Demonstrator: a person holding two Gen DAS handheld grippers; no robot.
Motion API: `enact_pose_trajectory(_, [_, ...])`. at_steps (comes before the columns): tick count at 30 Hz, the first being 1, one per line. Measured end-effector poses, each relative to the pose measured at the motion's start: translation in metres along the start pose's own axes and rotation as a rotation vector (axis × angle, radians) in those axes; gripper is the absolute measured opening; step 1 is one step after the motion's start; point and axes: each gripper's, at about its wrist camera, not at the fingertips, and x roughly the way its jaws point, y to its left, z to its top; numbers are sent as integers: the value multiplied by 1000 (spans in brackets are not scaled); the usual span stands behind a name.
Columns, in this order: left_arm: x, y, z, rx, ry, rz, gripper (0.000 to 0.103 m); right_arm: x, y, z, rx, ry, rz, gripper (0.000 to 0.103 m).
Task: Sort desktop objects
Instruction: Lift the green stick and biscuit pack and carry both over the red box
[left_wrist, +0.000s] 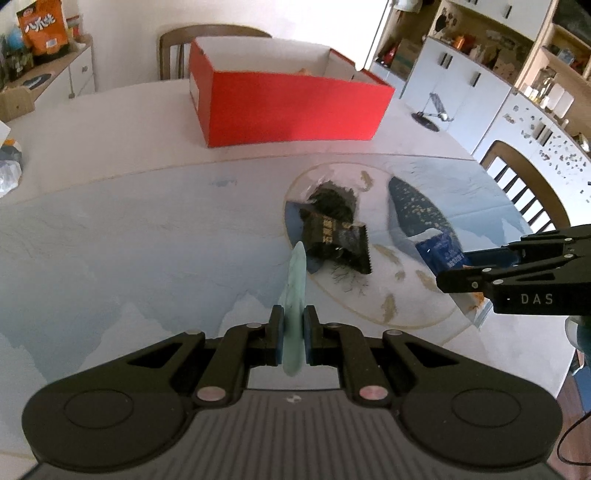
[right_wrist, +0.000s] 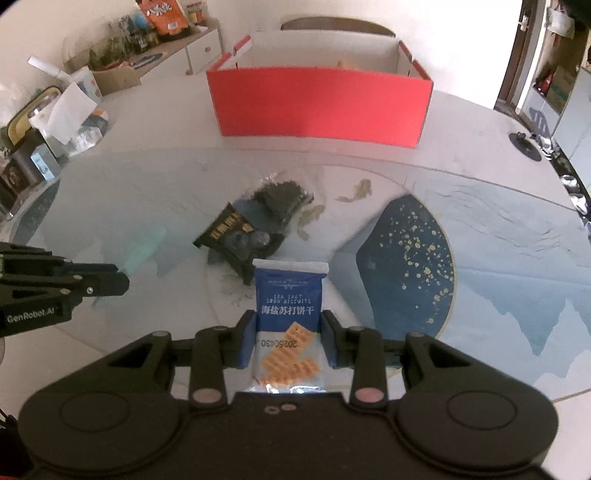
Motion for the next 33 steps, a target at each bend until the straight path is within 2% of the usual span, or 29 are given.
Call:
enact_pose_trajectory(10, [-32,-4,10,28,-56,-27,9,-34,17,-1,30,-49,-11,36])
enact_pose_trajectory(18, [-47,-9,23,26,-88,-48,9,-51,21,13,21,-81,3,36])
enact_pose_trajectory(33, [-38,-15,88,-27,-175,-11,10,-56,-11,82,-29,-112,87,36])
